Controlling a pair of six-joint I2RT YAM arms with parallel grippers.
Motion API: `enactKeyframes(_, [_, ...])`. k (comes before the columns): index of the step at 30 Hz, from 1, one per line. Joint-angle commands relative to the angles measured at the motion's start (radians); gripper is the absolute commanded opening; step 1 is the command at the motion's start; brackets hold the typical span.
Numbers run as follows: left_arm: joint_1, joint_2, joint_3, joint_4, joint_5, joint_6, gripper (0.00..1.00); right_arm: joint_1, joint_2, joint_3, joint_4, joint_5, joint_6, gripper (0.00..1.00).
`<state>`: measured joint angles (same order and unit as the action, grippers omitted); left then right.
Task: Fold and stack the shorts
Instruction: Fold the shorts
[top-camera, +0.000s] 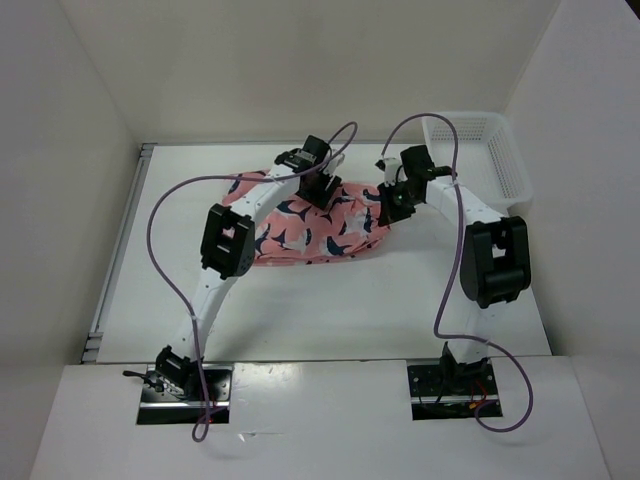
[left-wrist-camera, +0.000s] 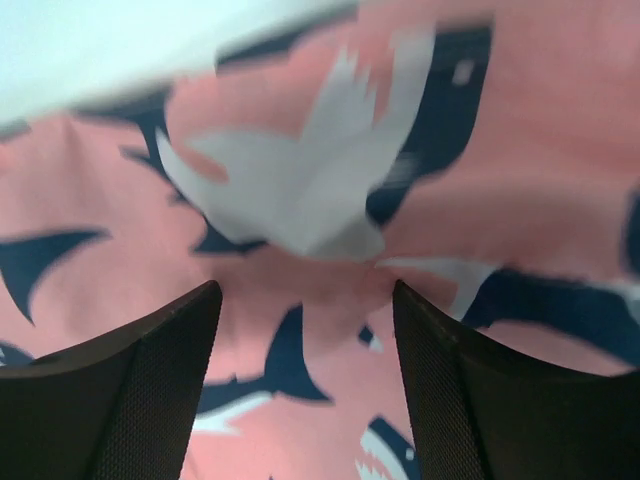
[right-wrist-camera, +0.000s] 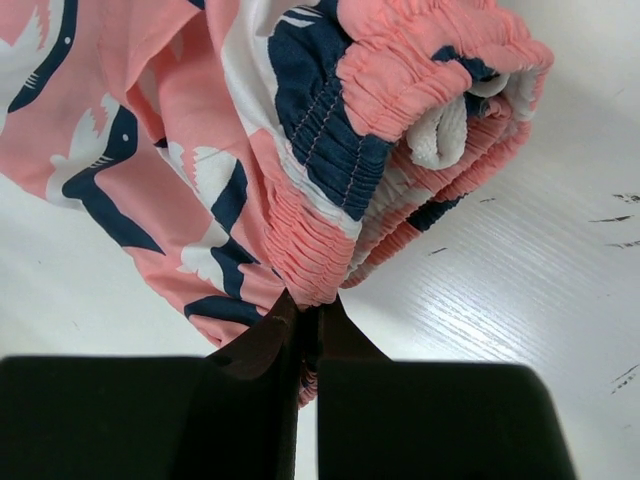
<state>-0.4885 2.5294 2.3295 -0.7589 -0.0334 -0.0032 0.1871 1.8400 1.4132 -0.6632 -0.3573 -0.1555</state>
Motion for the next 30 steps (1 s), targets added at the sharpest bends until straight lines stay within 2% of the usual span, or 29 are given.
enactKeyframes(1, [-0.009,0.098,0.126,-0.014,0.01,0.003,0.78,-0.003,-0.073,0.043,-0.001,-0.02,-0.018,0.0])
enactKeyframes(5, [-0.009,0.144,0.255,-0.082,0.091,0.003,0.79,-0.003,-0.094,0.055,-0.012,0.0,-0.027,0.0])
enactKeyframes(7, [-0.009,0.099,0.239,-0.091,0.148,0.003,0.82,-0.003,-0.094,0.067,-0.012,0.0,-0.036,0.0])
enactKeyframes(8, [0.002,0.071,0.228,-0.091,0.159,0.003,0.86,-0.014,-0.094,0.082,-0.012,0.0,-0.036,0.0])
enactKeyframes(13, [0.04,-0.093,0.185,-0.082,0.123,0.003,0.94,-0.08,-0.094,0.124,-0.012,0.009,-0.058,0.0])
enactKeyframes(14, [0.05,-0.142,0.147,-0.082,0.107,0.003,1.0,-0.08,-0.094,0.133,-0.012,0.009,-0.058,0.0])
enactKeyframes(17, [0.093,-0.269,0.036,-0.056,0.084,0.003,1.0,-0.08,-0.114,0.144,-0.012,0.009,-0.047,0.0])
enactKeyframes(21, [0.16,-0.437,-0.345,0.035,0.001,0.003,1.0,-0.08,-0.134,0.133,-0.012,0.027,-0.045,0.0])
enactKeyframes(22, [0.169,-0.477,-0.502,0.073,-0.029,0.003,1.0,-0.08,-0.134,0.133,-0.012,0.037,-0.045,0.0])
enactKeyframes(23, [0.169,-0.488,-0.566,0.085,-0.045,0.003,1.0,-0.08,-0.134,0.133,-0.012,0.046,-0.058,0.0])
enactKeyframes(26, [0.208,-0.488,-0.703,0.113,-0.048,0.003,1.0,-0.08,-0.134,0.133,-0.022,0.066,-0.067,0.0])
enactKeyframes(30, [0.249,-0.42,-0.704,0.122,0.033,0.003,1.0,-0.08,-0.107,0.216,-0.042,0.116,-0.085,0.0])
